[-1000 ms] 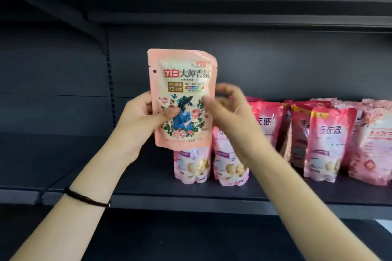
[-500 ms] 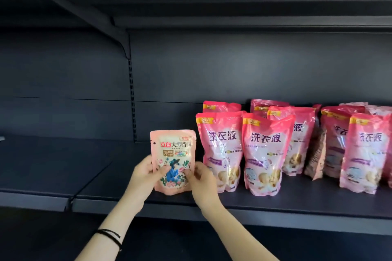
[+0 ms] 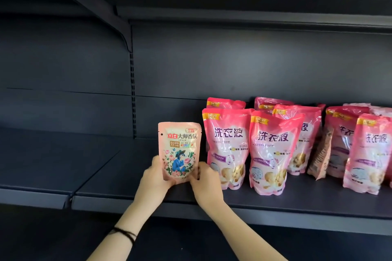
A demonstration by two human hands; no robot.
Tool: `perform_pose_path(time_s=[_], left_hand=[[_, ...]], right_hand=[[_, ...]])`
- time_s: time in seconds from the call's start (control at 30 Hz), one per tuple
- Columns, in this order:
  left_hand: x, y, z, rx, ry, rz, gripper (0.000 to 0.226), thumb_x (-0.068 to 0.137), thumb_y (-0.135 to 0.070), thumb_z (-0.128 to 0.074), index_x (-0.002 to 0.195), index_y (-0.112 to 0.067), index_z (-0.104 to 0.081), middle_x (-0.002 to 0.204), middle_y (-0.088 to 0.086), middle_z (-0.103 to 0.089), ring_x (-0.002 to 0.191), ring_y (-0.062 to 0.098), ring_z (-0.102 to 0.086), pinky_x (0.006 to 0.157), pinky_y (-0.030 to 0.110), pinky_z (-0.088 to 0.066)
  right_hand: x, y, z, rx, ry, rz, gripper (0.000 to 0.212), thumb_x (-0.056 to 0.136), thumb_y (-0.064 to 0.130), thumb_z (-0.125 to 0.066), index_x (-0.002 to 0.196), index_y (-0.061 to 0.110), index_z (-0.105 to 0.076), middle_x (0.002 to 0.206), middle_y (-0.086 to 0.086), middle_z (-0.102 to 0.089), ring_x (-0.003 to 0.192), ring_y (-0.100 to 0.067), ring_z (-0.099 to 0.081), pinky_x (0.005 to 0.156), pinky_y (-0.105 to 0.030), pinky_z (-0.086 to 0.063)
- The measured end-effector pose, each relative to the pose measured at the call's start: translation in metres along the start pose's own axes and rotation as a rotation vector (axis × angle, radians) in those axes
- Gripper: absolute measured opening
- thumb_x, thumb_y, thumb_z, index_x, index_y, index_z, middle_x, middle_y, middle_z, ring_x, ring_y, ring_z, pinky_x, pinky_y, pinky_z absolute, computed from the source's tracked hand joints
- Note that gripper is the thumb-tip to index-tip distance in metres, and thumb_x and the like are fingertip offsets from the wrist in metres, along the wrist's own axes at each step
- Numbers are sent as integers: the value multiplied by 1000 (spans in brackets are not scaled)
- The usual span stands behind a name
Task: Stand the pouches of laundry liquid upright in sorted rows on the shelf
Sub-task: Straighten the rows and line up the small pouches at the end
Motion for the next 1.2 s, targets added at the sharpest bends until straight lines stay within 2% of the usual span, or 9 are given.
perform_pose_path(time_s=[0.17,0.33,0.4,0.47,0.57,0.63,0.83,0.93,1.2], left_hand=[[26,5,-7,84,41,21,58,79,-24,-75,123,-10,-39,120,5,-60,103,18,-60,68,22,-46],[28,10,-2,192,95,54,59,78,-31,-74,123,-12,-43,119,5,-61,104,21,-61,73,31,-53],[23,7,8,441,117,66,56,81,-42,-68,123,-16,-44,116,2,-60,102,20,-61,71,33,-52],[12,-4,19,802,154,49,49,85,-52,-58,120,-20,-49,112,-1,-59,100,18,-59,69,30,-48],[-6,-22,18,1002,250,-11,42,89,-54,-51,117,-24,-54,108,-5,-61,96,15,-60,69,27,-43],[-16,-42,13,1005,289,-93,41,89,-54,-51,120,-26,-53,111,-5,-61,99,15,-60,70,26,-41],[-41,-98,-41,900,363,-301,46,85,-56,-54,123,-30,-51,118,-7,-58,108,17,-54,73,30,-38],[-52,-133,-74,855,343,-407,46,86,-56,-54,121,-26,-52,115,-6,-58,103,18,-57,72,31,-41],[-81,-216,-187,690,359,-473,48,84,-55,-57,123,-27,-53,119,-6,-57,107,18,-54,79,31,-45]], right_hand=[[14,1,-5,-25,-14,-49,12,88,10,-53,96,3,-59,84,-6,-60,75,-18,-53,48,-17,-29],[12,0,-1,-64,79,-63,11,86,15,-56,87,5,-60,84,-8,-66,77,-22,-61,57,-27,-42],[9,4,7,-132,125,-48,18,87,21,-57,73,9,-56,71,-3,-59,70,-19,-55,53,-27,-38],[5,11,19,-248,144,-13,21,87,31,-57,81,11,-61,75,0,-61,73,-19,-57,56,-28,-44],[-5,23,38,-436,171,39,33,86,44,-59,103,16,-64,97,-1,-66,92,-22,-62,84,-35,-49],[-11,28,51,-570,219,54,40,84,49,-61,105,15,-63,101,-2,-66,96,-24,-62,93,-38,-44],[-32,-2,101,-591,324,-36,47,81,48,-67,116,18,-58,114,-1,-61,105,-24,-59,83,-35,-49],[-39,-33,140,-597,300,-71,40,80,47,-66,105,18,-56,106,0,-59,96,-22,-57,77,-33,-49],[-51,-127,251,-545,232,-145,45,82,46,-67,118,20,-57,114,1,-61,100,-20,-61,78,-31,-50]])
Point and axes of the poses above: each hand's wrist, its own x-axis towards the middle knuckle, its own z-axis out of the back of the hand, y = z × x, the point moved 8 cm from there along x, towards the middle knuckle
